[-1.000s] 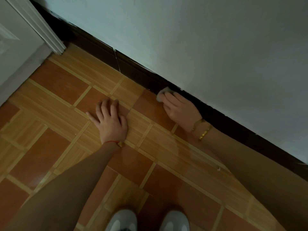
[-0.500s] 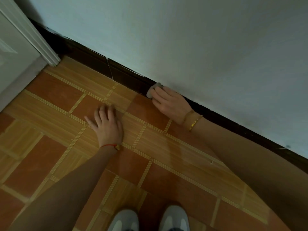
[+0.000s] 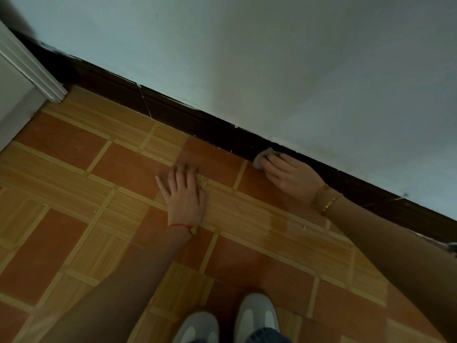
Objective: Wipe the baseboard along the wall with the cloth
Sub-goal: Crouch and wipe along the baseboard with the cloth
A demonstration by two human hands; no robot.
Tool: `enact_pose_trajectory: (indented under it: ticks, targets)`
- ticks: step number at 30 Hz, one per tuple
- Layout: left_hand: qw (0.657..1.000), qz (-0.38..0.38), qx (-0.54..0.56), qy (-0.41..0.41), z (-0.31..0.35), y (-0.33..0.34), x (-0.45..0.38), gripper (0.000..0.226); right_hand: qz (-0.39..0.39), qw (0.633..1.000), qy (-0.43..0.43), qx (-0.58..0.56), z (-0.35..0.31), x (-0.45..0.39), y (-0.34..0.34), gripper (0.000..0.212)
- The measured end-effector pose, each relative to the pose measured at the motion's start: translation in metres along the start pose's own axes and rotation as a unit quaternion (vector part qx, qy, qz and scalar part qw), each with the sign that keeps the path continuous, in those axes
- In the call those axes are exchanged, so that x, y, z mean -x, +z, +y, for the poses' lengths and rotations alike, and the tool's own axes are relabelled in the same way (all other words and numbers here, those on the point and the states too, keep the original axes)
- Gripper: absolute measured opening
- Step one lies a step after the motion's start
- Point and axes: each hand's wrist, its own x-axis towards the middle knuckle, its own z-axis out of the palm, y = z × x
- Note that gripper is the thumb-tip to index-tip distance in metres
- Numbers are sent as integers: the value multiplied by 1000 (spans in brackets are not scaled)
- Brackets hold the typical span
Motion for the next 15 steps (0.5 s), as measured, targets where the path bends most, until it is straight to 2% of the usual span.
enact_pose_trajectory:
  ticks: [6, 15]
  targets:
    - [1000, 6, -19, 6, 0, 3, 1, 48, -17, 1000, -23, -6, 5, 6, 3, 26]
    - [999, 13, -34, 7, 1, 3, 2, 50, 102, 993, 4, -56, -10, -102, -5, 21]
